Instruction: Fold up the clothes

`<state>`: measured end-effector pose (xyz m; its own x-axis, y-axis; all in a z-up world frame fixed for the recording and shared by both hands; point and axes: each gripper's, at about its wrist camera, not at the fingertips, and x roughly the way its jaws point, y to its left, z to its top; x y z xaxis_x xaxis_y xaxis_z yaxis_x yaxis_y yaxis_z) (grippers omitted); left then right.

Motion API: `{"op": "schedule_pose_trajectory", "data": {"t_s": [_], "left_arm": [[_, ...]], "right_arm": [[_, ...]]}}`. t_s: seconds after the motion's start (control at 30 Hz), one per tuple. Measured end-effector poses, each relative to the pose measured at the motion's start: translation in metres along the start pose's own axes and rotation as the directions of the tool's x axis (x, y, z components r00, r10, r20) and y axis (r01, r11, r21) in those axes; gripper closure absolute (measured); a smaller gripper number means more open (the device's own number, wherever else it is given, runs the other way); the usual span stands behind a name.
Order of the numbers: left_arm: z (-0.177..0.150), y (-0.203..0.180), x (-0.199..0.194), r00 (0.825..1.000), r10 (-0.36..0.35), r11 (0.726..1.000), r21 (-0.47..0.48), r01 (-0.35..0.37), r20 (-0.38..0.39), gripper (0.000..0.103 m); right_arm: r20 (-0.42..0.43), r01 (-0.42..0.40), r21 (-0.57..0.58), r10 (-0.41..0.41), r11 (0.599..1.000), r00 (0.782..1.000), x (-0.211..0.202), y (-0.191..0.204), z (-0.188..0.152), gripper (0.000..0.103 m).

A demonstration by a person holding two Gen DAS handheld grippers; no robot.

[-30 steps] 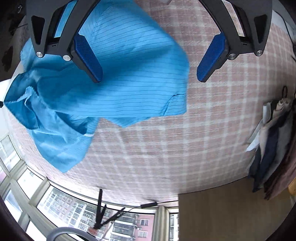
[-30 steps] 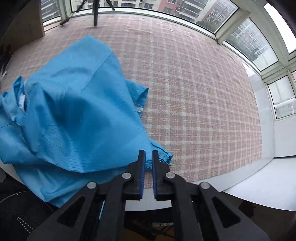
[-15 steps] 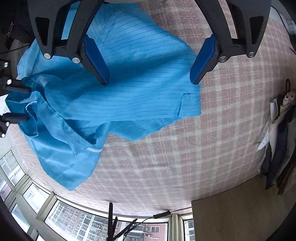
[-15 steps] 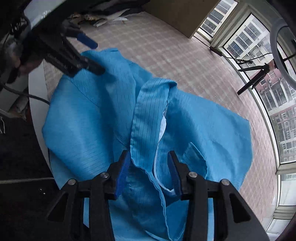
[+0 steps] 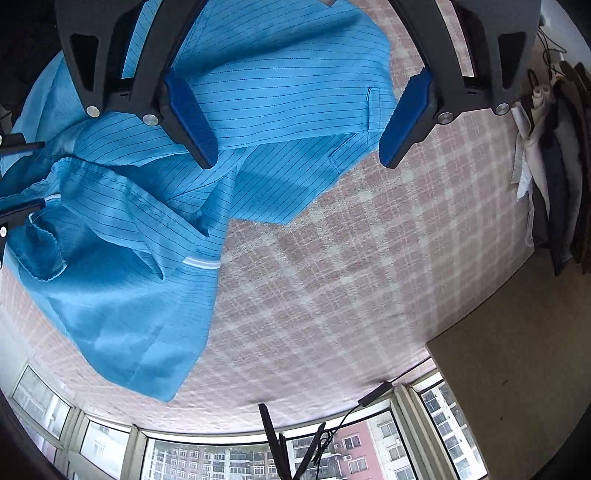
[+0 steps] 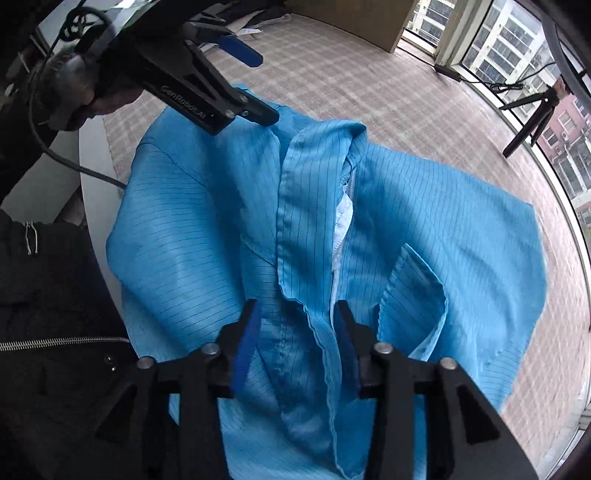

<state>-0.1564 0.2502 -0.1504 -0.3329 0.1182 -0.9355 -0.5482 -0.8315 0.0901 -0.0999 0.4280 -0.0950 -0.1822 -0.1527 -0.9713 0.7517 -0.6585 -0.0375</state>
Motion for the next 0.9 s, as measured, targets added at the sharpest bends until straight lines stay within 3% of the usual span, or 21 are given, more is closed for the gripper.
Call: {"op": "schedule_pose_trajectory", "data": {"t_s": [0.13, 0.17, 0.2, 0.23, 0.33, 0.4, 0.47, 0.5, 0.53, 0.63, 0.73, 0.83, 0.9], "left_arm": [[-0.001, -0.001, 0.005, 1.000, 0.004, 1.000, 0.013, -0.004, -0.021, 0.014], [-0.003, -0.001, 0.006, 1.000, 0.005, 1.000, 0.012, -0.005, -0.026, 0.014], [-0.004, -0.001, 0.007, 1.000, 0.004, 1.000, 0.009, -0.004, -0.030, 0.014], [-0.005, -0.001, 0.008, 0.999, 0.001, 1.000, 0.007, -0.001, -0.034, 0.014], [-0.009, -0.002, 0.010, 0.999, -0.007, 1.000, 0.006, 0.008, -0.047, 0.014], [-0.012, -0.003, 0.013, 0.998, -0.014, 1.000, 0.006, 0.014, -0.059, 0.014], [-0.012, -0.005, 0.015, 0.997, -0.026, 1.000, 0.007, 0.027, -0.071, 0.014], [-0.010, -0.006, 0.014, 0.997, -0.032, 0.999, 0.012, 0.033, -0.072, 0.014], [-0.007, -0.008, 0.013, 0.997, -0.035, 0.999, 0.021, 0.037, -0.068, 0.014], [0.006, -0.016, 0.007, 0.999, -0.027, 0.997, 0.074, 0.030, -0.045, 0.014], [0.022, -0.028, 0.007, 0.999, -0.020, 0.988, 0.151, 0.025, -0.032, 0.014], [0.036, -0.044, 0.012, 0.999, -0.017, 0.974, 0.226, 0.023, -0.030, 0.014], [0.048, -0.045, 0.013, 1.000, -0.013, 0.970, 0.244, 0.017, -0.018, 0.014]], "right_arm": [[-0.041, 0.047, -0.024, -0.048, 0.999, 0.998, 0.016, 0.002, 0.002, 0.058], [-0.046, 0.040, -0.014, -0.041, 0.999, 0.998, 0.018, -0.001, 0.002, 0.068], [-0.049, 0.030, 0.008, -0.029, 1.000, 0.998, 0.019, -0.005, 0.002, 0.090], [-0.050, 0.021, 0.038, -0.019, 0.999, 0.999, 0.018, -0.010, 0.002, 0.097], [0.024, -0.063, 0.169, 0.060, 0.984, 0.998, -0.001, -0.033, 0.004, 0.099], [0.123, -0.185, 0.319, 0.153, 0.930, 0.980, -0.019, -0.062, -0.002, 0.099], [0.212, -0.328, 0.501, 0.253, 0.801, 0.944, -0.023, -0.102, -0.017, 0.099], [0.224, -0.335, 0.566, 0.250, 0.753, 0.942, -0.021, -0.117, -0.027, 0.099], [0.210, -0.307, 0.596, 0.225, 0.742, 0.951, -0.019, -0.126, -0.032, 0.099], [0.140, -0.181, 0.553, 0.124, 0.813, 0.982, -0.022, -0.125, -0.027, 0.098], [0.154, -0.134, 0.451, 0.071, 0.882, 0.986, -0.037, -0.112, -0.009, 0.096], [0.169, -0.090, 0.339, 0.034, 0.936, 0.985, -0.042, -0.100, 0.016, 0.081], [0.177, -0.116, 0.279, 0.068, 0.953, 0.982, -0.044, -0.090, 0.030, 0.062]]}}
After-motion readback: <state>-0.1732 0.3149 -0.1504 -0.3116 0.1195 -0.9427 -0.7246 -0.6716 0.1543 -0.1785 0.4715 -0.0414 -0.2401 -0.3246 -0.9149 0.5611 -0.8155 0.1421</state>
